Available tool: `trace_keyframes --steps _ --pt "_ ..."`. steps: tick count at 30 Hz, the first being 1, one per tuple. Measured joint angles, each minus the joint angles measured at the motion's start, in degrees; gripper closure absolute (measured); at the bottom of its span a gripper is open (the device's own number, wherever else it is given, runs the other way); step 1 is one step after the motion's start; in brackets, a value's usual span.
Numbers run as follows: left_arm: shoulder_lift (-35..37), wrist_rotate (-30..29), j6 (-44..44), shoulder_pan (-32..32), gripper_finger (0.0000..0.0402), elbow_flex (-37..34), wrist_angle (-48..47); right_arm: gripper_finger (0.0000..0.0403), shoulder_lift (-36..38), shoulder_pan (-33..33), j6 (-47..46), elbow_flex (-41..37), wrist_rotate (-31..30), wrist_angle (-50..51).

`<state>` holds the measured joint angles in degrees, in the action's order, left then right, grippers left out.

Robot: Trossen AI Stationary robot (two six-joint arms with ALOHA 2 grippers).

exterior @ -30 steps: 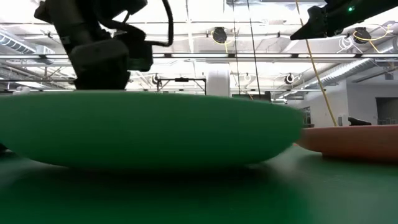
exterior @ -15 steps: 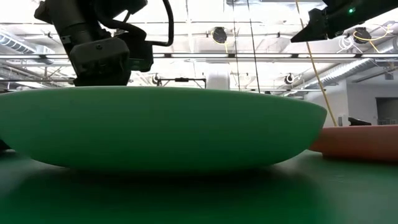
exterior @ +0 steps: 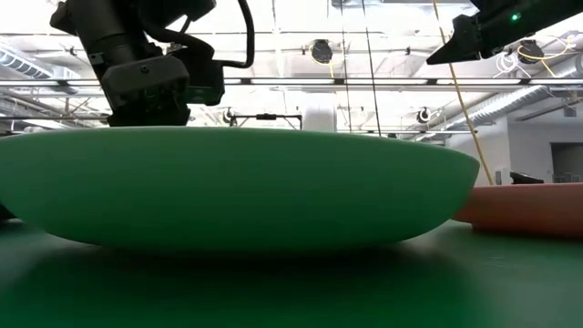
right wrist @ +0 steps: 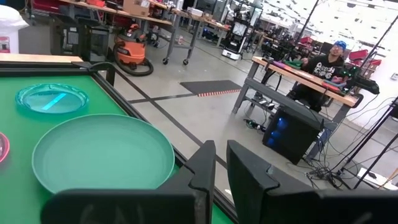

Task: Stack plastic plates
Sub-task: Stack the light green plate on top of the dark green plate

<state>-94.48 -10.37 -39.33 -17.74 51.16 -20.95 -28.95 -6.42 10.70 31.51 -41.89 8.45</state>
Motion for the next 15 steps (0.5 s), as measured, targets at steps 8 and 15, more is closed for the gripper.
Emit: trace_keyframes --steps 8,15 --pt "1.11 0.11 -0.65 0.23 0.0390 0.11 -0.06 0.0369 0.00 0.00 0.00 0.00 0.00 0.00" --pt "2.69 0.07 -0.48 0.24 0.0391 0.04 -1.84 0.0369 -0.02 0.00 0.00 0.00 0.00 0.00"
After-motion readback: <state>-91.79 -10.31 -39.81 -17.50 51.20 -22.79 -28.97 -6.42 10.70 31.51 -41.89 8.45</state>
